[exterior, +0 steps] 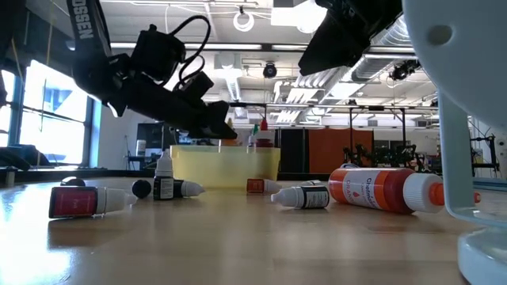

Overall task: Pick & Place food coloring
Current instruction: Put the large yellow food coloring bottle into the yellow container, then put the large red food coloring bottle into the yellow container, then put the large orange food coloring bottle into the yellow container

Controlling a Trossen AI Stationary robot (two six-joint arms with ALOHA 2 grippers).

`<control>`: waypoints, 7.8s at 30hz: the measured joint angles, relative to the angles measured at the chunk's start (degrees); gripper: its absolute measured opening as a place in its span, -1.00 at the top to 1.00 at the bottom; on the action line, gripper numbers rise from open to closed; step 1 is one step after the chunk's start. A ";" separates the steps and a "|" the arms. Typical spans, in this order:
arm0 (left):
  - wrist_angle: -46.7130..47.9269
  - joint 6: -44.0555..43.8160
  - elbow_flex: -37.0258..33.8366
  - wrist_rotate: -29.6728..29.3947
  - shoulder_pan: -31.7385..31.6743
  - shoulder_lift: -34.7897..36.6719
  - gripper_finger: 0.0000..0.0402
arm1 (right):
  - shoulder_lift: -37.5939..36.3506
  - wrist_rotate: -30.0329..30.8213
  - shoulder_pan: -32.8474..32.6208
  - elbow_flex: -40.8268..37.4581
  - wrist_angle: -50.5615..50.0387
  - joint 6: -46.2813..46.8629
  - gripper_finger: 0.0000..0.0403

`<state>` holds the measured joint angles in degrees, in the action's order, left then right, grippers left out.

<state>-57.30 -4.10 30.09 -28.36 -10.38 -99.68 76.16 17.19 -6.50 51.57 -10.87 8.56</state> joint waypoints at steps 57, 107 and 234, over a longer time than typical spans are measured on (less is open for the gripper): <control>10.43 -0.64 6.47 0.33 -1.26 0.07 0.34 | 0.02 0.24 -0.01 0.00 0.00 0.42 0.24; 34.69 3.77 6.47 -2.19 23.14 25.59 -0.02 | 19.25 -18.08 -10.40 -0.02 -7.02 31.40 0.24; 70.61 30.81 52.06 29.50 26.55 -19.65 0.29 | -6.12 -0.81 -23.45 0.00 -17.42 22.03 0.24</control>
<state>13.31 26.70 82.14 1.14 16.16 -119.33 70.04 16.38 -29.95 51.57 -28.30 30.59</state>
